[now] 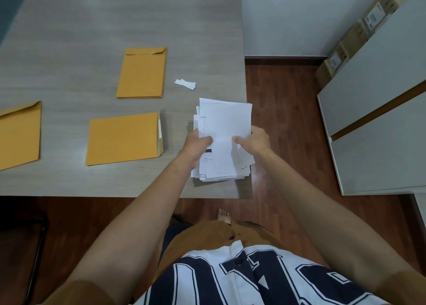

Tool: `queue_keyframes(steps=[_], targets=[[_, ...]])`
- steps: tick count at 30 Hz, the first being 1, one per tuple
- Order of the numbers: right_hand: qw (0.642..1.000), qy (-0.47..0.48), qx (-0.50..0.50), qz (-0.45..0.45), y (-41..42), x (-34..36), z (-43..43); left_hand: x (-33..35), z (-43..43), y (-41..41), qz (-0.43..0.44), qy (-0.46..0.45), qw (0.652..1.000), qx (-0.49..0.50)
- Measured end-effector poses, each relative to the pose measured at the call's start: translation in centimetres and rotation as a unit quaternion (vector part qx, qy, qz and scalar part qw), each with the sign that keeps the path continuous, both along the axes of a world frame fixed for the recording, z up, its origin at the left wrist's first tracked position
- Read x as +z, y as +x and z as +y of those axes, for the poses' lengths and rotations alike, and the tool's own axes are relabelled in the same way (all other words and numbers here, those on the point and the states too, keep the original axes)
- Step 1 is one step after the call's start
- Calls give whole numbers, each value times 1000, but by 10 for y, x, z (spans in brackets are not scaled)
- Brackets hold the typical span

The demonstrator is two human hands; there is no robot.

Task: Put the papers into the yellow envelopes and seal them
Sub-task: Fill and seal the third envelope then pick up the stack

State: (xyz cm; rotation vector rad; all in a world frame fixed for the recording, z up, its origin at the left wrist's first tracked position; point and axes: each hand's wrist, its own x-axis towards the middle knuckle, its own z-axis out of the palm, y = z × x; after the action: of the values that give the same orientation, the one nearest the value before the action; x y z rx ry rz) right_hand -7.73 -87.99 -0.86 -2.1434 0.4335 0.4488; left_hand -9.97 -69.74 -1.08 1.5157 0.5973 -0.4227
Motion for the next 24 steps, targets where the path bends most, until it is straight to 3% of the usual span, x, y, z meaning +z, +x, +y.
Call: queue_keyframes(steps=[7,13,17,24], targets=[[998,51,-23,-10,8,13,7,16,3,10,-21,14,1000,17],[997,31,-70,-2,6,7,6,8,6,7,-27,243,967,-74],[996,-49,-50,52,6,-2,-1,-1,13,-3,3,327,940,-97],[994,-87,-31,51,3,-8,1,-6,15,-1,-5,262,963,-62]])
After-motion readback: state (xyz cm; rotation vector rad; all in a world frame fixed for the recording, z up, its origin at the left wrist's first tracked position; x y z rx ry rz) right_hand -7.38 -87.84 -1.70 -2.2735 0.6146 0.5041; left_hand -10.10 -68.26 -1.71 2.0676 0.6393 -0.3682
